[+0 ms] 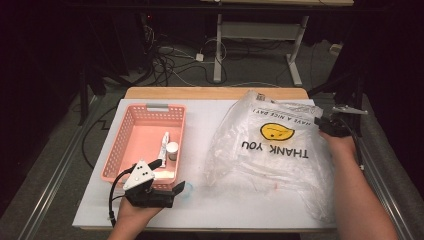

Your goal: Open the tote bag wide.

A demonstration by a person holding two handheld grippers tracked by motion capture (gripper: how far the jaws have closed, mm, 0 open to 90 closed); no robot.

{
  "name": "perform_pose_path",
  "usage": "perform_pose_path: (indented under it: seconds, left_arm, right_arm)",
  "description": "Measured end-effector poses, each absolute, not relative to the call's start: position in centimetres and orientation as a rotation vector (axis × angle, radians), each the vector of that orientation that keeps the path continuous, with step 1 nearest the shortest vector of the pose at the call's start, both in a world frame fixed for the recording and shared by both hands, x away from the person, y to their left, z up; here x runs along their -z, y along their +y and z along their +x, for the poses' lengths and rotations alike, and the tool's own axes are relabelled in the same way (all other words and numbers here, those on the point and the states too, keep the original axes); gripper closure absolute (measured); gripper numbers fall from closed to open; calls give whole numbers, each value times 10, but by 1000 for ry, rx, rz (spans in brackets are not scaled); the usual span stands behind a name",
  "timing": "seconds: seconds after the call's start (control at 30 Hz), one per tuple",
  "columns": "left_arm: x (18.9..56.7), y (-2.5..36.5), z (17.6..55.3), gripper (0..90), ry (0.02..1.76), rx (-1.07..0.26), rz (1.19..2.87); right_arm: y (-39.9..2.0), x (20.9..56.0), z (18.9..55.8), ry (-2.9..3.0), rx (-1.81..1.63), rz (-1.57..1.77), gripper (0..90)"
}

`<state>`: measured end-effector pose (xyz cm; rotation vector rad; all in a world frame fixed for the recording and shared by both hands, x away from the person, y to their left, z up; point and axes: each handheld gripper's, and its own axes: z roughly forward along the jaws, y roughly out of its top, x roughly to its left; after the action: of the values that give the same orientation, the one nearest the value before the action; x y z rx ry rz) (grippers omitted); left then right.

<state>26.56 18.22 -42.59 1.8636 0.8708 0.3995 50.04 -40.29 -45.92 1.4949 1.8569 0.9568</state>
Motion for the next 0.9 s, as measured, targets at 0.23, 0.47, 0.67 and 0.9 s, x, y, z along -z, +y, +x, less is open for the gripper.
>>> perform_pose_path:
  seconds: [0.23, 0.47, 0.67, 0.9]
  left_arm:
    - [430, 180, 263, 4, 853, -380, 1863]
    - [430, 171, 259, 4, 822, -371, 1877]
    - [428, 176, 257, 4, 822, -368, 1864]
    - [426, 178, 257, 1, 827, -359, 1859]
  right_arm:
    - [-408, 430, 454, 1830, -978, 1455, 524]
    - [-393, 433, 361, 1917, -1018, 1372, 497]
    - [-380, 445, 289, 1898, -1059, 1366, 457]
    - [-386, 459, 258, 1932, -1023, 1443, 430]
